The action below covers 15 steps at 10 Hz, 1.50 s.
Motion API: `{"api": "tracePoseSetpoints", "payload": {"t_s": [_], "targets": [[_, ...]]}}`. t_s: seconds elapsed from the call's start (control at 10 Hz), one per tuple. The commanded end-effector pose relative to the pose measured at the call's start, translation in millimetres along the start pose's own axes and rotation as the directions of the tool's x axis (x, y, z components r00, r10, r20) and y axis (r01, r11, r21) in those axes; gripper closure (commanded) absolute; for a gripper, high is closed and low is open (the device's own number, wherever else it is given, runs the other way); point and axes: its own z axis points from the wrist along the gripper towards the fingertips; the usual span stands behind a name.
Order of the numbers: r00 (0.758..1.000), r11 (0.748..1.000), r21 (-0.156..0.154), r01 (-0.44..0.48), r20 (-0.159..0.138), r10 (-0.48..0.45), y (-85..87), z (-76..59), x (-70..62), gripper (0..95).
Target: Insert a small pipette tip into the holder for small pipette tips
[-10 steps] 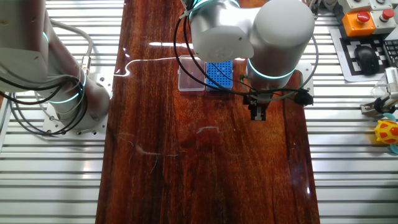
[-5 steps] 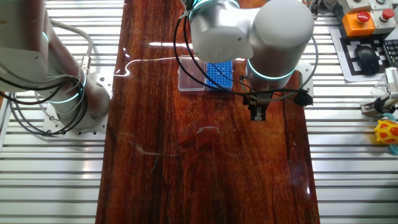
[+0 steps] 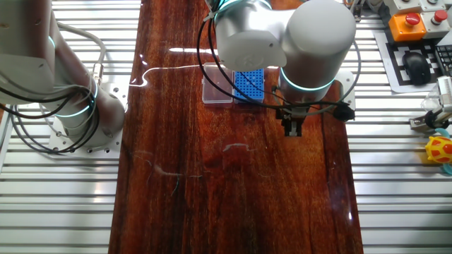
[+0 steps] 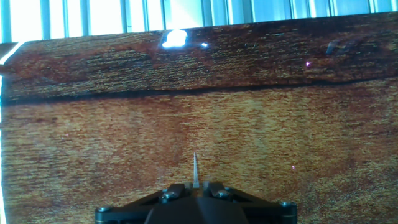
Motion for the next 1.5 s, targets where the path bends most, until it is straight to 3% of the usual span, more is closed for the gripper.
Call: {"api": "tracePoseSetpoints", "payload": {"t_s": [0.1,0.4,0.5,0.9,1.3,1.5], "targets": [[1.000,1.000,0.001,-0.002,-0.001,0.002,-0.2,0.7,-0.3,76.0],[1.000,1.000,0.004,-0.004,-0.003,0.004,-0.1,1.4,0.5,76.0],[1.000,1.000,0.004,-0.004,-0.004,0.004,-0.1,1.4,0.5,95.0],[1.000,1.000,0.006,-0.004,-0.007,0.004,-0.2,1.7,1.3,95.0],[0.999,1.000,0.008,0.010,-0.046,-0.010,0.6,-0.8,1.8,95.0],[0.998,1.000,0.009,0.026,-0.063,-0.025,2.3,-8.3,3.8,95.0]]}}
